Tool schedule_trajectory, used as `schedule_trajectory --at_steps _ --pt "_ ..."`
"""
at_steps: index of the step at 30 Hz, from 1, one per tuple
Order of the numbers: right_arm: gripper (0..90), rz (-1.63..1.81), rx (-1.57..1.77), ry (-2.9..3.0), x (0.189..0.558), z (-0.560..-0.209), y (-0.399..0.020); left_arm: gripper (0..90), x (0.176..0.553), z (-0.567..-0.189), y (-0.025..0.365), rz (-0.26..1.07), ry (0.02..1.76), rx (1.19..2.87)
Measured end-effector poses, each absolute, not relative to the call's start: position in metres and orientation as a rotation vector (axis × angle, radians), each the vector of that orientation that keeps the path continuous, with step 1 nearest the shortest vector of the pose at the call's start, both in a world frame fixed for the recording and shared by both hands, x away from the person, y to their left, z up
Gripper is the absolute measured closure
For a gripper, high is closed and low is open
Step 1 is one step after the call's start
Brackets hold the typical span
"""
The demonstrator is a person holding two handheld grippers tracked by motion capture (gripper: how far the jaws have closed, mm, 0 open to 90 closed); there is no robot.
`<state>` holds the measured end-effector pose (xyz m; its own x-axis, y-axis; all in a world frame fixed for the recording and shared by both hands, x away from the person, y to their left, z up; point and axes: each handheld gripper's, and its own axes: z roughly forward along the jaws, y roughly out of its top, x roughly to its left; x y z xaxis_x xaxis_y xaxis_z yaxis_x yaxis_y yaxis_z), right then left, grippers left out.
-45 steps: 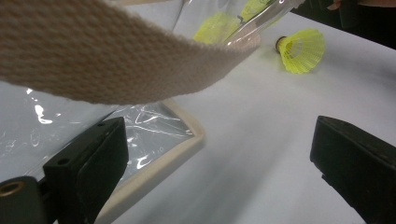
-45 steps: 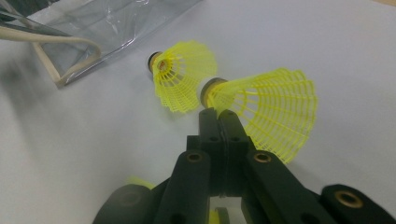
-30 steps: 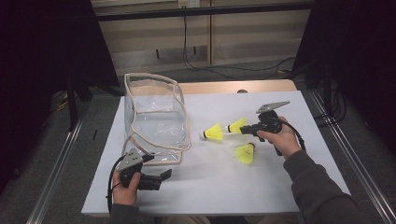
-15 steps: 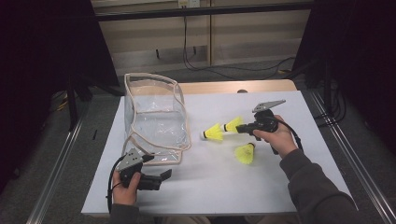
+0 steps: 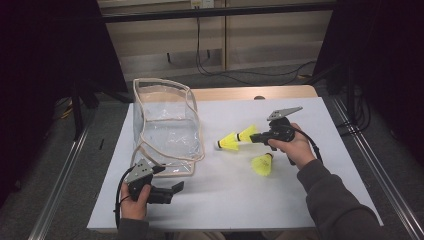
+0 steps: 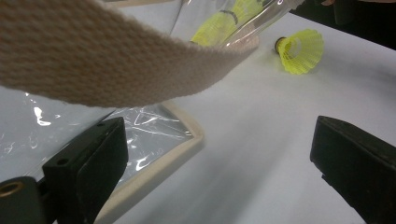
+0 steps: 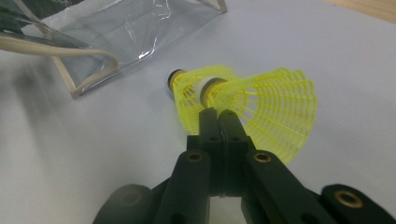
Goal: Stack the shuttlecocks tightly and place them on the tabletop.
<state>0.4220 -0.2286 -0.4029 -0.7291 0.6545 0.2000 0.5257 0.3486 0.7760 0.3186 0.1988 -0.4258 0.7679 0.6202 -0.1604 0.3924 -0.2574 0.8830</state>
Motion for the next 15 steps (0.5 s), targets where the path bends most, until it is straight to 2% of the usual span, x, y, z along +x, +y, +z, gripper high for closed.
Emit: schedule_trajectory --at_steps 15 --pt "90.0 1.323 1.075 2.466 0.4228 -0.4042 -0.2243 4.1 0.3185 -0.4258 0.1987 0.264 0.774 1.885"
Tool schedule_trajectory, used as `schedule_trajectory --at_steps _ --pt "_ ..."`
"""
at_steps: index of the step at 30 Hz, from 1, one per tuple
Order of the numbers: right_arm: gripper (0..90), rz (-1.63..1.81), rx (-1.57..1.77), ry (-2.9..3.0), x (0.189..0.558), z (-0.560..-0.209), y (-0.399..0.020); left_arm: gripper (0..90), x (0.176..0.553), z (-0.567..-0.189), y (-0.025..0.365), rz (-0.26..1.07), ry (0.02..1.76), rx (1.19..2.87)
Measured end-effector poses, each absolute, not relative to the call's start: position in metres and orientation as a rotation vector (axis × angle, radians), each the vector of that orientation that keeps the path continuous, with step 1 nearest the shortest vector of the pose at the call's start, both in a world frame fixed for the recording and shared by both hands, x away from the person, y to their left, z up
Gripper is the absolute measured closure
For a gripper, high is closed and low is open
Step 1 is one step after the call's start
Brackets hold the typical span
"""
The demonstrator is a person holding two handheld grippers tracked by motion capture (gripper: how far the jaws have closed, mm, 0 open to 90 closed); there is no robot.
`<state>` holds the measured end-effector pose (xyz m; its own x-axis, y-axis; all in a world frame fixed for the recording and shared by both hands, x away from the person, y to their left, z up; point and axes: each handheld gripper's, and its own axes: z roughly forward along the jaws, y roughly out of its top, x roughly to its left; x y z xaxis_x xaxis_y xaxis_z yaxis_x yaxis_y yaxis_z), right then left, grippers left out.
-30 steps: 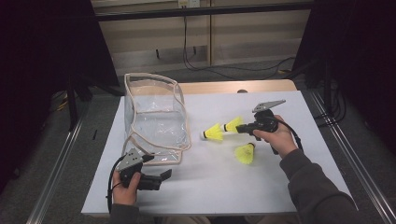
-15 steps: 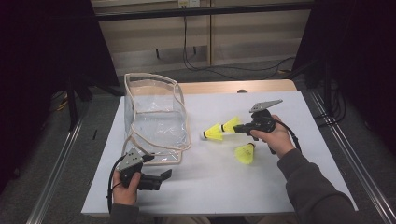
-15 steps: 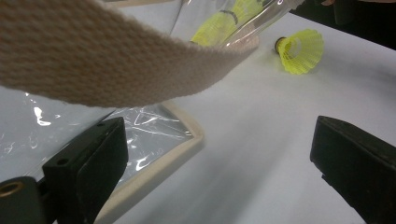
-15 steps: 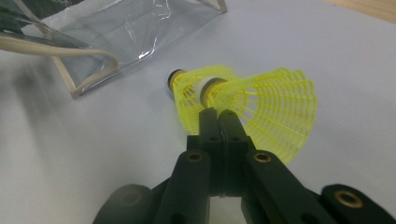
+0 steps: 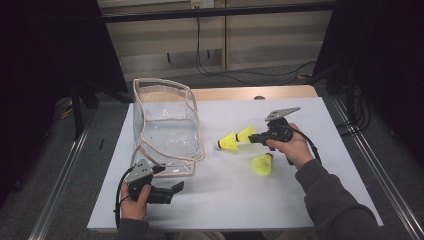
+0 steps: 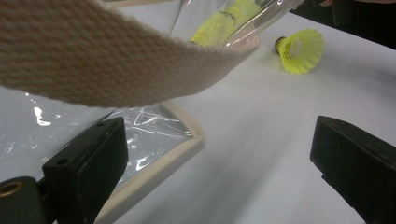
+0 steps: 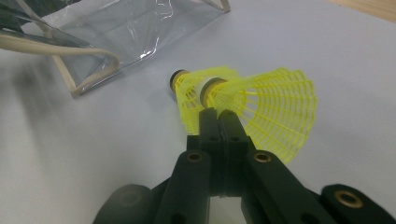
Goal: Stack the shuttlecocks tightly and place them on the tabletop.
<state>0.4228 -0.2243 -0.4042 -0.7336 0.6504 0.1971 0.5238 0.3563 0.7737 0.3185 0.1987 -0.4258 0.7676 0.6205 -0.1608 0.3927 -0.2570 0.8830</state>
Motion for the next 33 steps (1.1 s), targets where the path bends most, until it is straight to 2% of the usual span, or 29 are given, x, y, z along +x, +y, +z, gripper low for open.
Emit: schedule_trajectory --at_steps 33 --pt "89.9 1.299 1.051 2.491 0.4250 -0.4093 -0.2155 4.1 0.3186 -0.4257 0.1987 0.265 0.772 1.886"
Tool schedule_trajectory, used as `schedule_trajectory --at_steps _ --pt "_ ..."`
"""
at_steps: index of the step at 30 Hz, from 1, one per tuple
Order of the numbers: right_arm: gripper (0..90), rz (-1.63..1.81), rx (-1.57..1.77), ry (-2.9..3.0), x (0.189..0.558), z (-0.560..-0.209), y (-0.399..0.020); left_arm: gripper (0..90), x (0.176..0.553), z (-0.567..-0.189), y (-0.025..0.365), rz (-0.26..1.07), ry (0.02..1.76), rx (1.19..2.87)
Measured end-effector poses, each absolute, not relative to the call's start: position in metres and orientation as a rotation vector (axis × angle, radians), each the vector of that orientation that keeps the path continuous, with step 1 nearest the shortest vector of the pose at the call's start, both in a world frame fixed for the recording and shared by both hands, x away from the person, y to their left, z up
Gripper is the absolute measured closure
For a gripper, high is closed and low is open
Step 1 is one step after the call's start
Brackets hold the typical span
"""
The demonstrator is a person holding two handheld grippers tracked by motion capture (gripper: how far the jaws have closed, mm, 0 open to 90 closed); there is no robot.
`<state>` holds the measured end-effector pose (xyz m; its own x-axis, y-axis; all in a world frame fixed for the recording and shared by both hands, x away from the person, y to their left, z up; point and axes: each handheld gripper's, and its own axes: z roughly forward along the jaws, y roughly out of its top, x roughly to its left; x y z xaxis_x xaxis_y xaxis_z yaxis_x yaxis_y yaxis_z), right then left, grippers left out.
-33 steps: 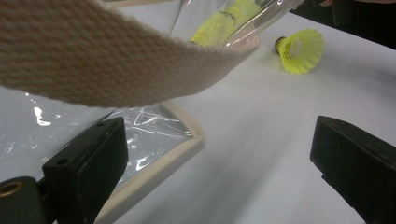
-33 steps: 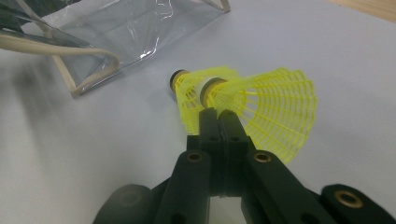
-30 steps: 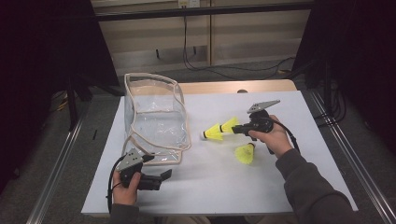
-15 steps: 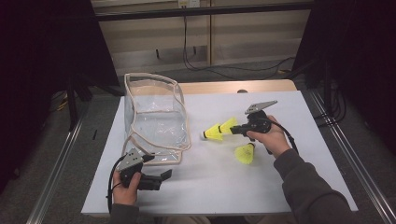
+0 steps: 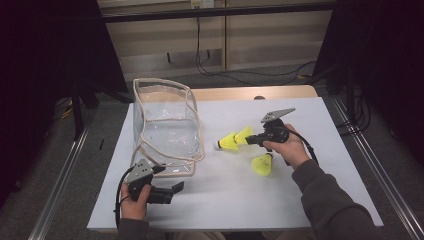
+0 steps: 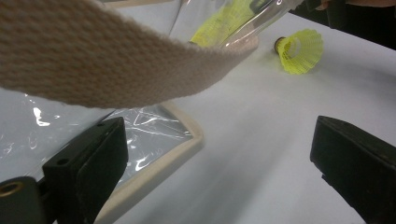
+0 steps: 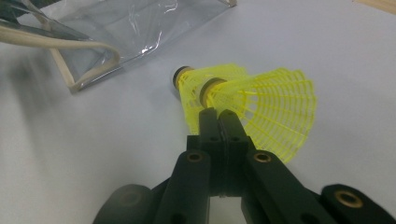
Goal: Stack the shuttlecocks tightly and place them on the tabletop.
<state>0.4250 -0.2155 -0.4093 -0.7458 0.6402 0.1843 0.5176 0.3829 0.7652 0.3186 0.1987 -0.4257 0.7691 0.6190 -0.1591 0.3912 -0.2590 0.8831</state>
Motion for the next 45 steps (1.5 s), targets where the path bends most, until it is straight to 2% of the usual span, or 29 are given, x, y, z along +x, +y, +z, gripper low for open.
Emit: schedule_trajectory --at_steps 45 --pt "89.7 1.291 1.038 2.514 0.4295 -0.4112 -0.2072 4.1 0.3187 -0.4257 0.1987 0.264 0.771 1.886"
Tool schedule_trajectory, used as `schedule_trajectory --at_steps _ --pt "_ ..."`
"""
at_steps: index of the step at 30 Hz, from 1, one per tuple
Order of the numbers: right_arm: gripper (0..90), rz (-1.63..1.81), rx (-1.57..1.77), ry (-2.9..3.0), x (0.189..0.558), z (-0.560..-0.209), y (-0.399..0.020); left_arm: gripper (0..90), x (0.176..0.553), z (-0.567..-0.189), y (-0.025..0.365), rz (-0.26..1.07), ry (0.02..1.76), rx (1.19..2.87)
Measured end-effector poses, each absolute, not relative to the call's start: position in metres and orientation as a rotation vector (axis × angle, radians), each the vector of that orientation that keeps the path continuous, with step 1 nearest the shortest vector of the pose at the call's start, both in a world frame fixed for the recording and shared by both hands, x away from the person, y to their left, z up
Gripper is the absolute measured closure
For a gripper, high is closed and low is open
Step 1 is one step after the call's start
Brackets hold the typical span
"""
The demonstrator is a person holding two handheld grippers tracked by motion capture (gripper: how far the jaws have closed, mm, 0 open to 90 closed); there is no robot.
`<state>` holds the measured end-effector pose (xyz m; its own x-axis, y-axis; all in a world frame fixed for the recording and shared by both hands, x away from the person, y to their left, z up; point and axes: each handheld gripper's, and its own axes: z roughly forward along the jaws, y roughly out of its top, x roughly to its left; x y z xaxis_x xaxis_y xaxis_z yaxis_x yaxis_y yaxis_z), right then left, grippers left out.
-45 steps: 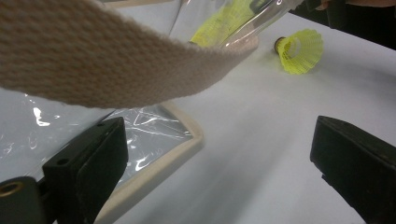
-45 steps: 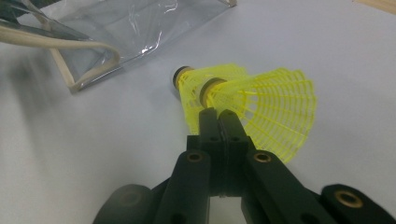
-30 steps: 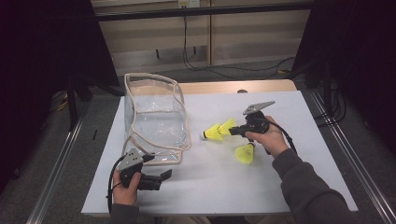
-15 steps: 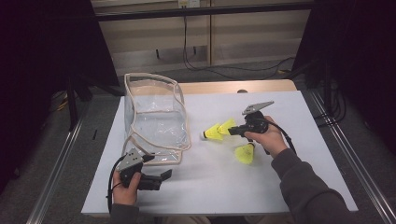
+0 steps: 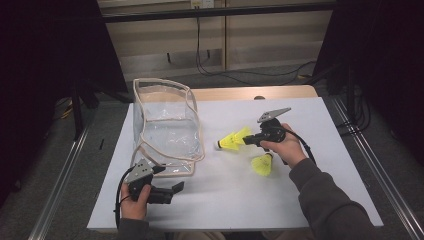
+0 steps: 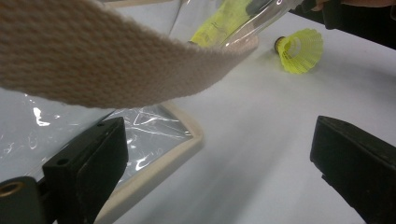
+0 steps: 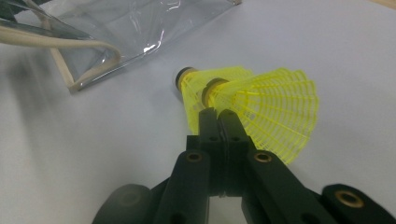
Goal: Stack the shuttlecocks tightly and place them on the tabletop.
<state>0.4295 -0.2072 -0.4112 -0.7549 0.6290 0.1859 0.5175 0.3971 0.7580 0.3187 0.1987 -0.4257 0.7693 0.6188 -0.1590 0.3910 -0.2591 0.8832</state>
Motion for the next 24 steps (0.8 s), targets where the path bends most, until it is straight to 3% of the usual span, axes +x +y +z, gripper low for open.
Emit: schedule_trajectory --at_steps 24 --pt "89.5 1.286 1.035 2.522 0.4308 -0.4139 -0.2015 4.1 0.3186 -0.4257 0.1987 0.264 0.771 1.885"
